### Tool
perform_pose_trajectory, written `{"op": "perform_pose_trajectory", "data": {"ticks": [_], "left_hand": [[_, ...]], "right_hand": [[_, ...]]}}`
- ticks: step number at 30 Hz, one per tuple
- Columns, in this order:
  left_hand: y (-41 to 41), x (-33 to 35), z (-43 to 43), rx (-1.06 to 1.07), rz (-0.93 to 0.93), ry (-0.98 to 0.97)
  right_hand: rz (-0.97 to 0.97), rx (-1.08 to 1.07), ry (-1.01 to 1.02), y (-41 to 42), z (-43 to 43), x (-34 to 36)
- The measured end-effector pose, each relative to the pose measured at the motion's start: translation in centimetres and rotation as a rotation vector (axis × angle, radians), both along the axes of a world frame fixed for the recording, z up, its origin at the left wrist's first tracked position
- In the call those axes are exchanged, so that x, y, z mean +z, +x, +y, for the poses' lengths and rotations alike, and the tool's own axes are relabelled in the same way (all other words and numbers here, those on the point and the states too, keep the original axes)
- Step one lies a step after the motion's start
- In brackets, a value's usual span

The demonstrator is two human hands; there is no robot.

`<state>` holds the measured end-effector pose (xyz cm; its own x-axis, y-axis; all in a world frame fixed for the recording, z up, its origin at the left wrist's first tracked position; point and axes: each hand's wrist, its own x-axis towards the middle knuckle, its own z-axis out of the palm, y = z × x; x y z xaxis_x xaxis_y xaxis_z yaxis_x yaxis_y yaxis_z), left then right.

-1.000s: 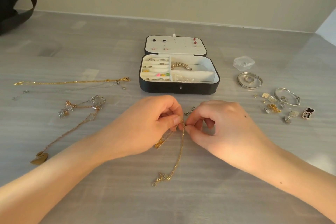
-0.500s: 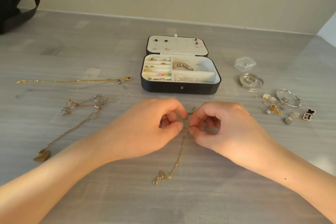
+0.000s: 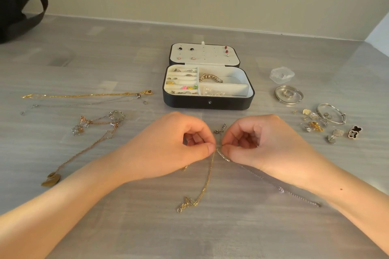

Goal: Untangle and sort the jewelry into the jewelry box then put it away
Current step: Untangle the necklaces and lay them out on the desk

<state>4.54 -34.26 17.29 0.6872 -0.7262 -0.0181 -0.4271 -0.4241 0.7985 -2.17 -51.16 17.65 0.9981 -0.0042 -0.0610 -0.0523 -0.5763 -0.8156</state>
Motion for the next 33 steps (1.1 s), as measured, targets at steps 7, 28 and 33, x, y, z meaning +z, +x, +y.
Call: {"op": "perform_pose_trajectory", "data": {"ticks": [7, 28, 33], "left_hand": [[0.2, 0.0, 0.0, 0.025, 0.066, -0.006], [0.0, -0.1, -0.2, 0.007, 0.076, 0.001], [0.0, -0.1, -0.2, 0.034, 0.061, 0.016]], "right_hand": [[-0.013, 0.004, -0.145, -0.3, 0.2, 0.5], [-0.109, -0.011, -0.202, -0.5, 0.9, -0.3], [-0.051, -0.023, -0.119, -0.5, 0.7, -0.2]]}}
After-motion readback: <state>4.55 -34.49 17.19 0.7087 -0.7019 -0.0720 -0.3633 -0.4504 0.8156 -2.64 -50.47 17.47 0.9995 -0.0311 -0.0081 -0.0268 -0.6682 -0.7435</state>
